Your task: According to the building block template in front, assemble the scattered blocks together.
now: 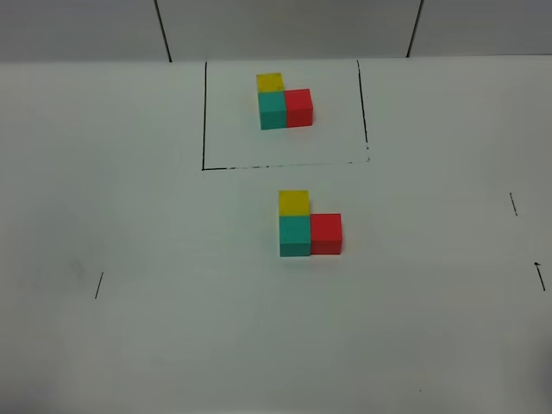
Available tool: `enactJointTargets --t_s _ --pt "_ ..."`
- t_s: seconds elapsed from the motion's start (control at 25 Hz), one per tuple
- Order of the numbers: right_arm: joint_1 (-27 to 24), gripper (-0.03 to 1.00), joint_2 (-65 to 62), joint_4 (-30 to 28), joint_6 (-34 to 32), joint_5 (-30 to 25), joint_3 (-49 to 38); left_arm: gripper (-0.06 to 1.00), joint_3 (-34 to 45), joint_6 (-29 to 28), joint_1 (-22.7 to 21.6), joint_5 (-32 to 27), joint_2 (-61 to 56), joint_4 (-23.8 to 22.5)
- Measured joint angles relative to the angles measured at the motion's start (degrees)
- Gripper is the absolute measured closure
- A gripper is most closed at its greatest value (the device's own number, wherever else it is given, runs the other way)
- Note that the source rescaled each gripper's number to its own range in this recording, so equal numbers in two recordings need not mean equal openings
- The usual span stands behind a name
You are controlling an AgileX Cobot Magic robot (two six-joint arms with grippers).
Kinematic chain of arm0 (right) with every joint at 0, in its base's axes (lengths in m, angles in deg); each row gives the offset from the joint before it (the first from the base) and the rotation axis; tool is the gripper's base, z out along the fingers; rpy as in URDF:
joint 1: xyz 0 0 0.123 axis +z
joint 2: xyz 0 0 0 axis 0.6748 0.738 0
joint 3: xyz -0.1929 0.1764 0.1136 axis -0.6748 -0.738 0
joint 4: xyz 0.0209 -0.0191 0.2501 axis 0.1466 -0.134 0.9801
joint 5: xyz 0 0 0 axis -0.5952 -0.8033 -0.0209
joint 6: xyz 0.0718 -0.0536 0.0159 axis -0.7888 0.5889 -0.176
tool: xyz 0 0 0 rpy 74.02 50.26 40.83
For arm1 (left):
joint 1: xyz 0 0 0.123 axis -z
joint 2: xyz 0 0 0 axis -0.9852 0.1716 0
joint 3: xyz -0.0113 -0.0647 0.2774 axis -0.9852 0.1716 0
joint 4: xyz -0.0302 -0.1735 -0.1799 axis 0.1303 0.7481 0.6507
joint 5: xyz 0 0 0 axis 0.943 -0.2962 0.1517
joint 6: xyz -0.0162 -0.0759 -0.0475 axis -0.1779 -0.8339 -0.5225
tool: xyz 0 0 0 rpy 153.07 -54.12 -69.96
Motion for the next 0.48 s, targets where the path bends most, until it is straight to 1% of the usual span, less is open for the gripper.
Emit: enactJointTargets --t_s 0.28,0.48 --pt "2.2 0.07 -12.4 0.0 -3.1 -5.8 -0.9 0.11 0.0 0.0 0.0 0.0 0.0 0.0" --pt "2.7 0.07 -18.0 -0.5 -4.4 -8.1 -0.9 0.11 0.0 0.0 0.0 0.0 0.0 0.0"
